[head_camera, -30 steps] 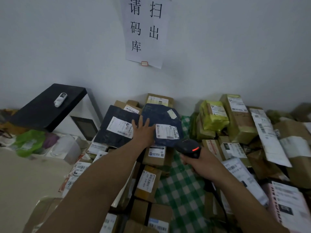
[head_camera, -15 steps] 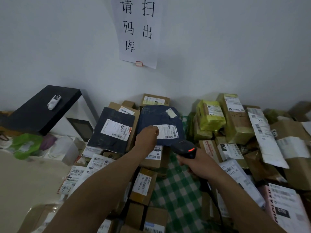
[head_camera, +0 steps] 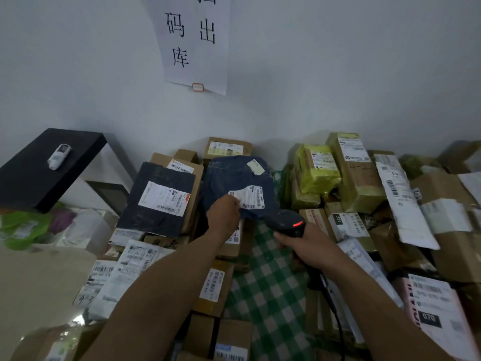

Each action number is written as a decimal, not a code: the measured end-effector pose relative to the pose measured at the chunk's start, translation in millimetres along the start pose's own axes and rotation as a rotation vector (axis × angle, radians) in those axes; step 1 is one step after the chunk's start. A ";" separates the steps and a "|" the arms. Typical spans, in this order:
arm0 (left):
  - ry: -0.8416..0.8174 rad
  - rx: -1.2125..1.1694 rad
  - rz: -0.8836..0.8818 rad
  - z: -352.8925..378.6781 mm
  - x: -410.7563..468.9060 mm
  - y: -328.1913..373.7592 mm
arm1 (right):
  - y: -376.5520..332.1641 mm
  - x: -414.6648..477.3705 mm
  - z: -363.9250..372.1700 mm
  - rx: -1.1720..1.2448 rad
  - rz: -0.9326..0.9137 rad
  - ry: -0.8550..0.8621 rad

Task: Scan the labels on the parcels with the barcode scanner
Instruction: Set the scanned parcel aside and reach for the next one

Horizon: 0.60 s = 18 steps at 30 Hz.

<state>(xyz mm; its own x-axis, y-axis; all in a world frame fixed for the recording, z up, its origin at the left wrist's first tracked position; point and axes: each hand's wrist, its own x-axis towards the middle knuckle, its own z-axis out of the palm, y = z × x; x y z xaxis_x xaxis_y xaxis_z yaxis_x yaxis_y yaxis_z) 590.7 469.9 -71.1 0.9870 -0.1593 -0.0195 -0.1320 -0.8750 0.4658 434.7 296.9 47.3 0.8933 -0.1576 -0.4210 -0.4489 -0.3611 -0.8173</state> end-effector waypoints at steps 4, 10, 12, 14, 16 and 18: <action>0.222 -0.232 0.112 -11.6 -6.8 16.9 | 3.5 -0.9 -1.4 0.009 0.006 -0.014; 0.515 -0.343 0.155 -54.8 1.3 44.6 | -0.3 -1.6 -2.9 0.051 -0.009 -0.021; 0.595 -0.292 0.183 -65.5 16.7 42.7 | -1.9 -0.4 -3.8 0.061 -0.003 -0.018; 0.648 -0.214 0.223 -72.6 35.4 34.1 | -4.0 1.3 -4.0 0.067 0.000 -0.013; 0.672 -0.110 0.257 -75.6 53.7 21.0 | -4.9 4.0 -3.1 0.074 0.003 -0.012; 0.629 0.020 0.245 -74.1 72.4 3.9 | -5.7 7.3 -1.0 0.093 0.012 -0.012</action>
<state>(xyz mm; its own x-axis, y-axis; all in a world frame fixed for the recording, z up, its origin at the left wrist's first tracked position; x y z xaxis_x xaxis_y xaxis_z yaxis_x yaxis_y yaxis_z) 668.4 488.8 -5.2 0.7930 -0.0630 0.6060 -0.3542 -0.8570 0.3744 443.8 296.9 49.2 0.8878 -0.1497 -0.4352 -0.4602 -0.2720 -0.8452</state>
